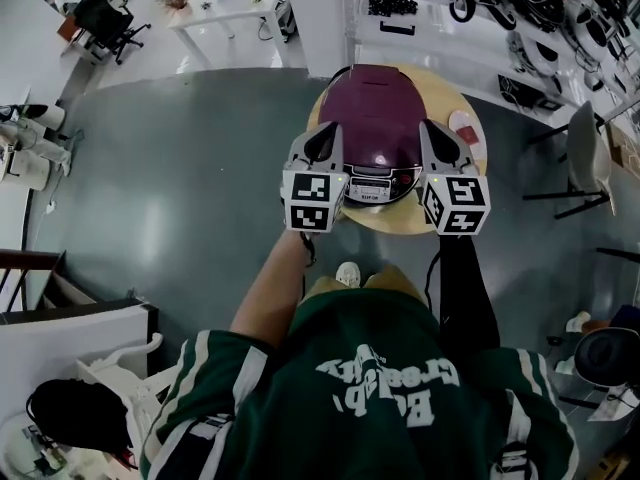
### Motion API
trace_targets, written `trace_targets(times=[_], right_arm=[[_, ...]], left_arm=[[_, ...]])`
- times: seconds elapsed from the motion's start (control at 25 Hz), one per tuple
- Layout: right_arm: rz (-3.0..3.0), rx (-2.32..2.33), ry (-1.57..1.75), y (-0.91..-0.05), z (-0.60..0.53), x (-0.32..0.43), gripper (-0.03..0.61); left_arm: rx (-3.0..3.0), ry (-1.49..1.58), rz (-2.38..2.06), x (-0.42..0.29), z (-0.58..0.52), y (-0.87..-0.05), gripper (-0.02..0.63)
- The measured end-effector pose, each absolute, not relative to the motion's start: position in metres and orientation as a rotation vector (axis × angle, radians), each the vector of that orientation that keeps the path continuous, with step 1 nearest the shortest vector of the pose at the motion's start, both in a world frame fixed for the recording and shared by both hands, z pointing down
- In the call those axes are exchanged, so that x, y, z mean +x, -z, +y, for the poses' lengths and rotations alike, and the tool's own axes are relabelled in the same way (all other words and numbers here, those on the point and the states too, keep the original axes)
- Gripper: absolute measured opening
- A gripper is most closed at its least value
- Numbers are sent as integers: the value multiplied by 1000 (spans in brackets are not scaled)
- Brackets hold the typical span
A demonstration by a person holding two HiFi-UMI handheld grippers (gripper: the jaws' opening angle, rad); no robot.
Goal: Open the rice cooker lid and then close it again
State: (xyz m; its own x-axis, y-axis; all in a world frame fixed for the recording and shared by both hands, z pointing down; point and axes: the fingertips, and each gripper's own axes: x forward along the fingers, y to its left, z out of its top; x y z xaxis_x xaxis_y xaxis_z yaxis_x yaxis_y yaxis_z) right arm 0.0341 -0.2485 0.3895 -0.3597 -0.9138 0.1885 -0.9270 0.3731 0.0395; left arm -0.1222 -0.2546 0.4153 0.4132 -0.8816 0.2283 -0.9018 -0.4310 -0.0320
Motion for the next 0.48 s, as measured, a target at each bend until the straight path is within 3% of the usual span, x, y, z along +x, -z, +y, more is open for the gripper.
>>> trace_targets(times=[0.48], right_arm=[[-2582, 1578, 1, -359, -230, 60, 3]], left_arm=[[2595, -250, -1715, -82, -231, -361, 0]])
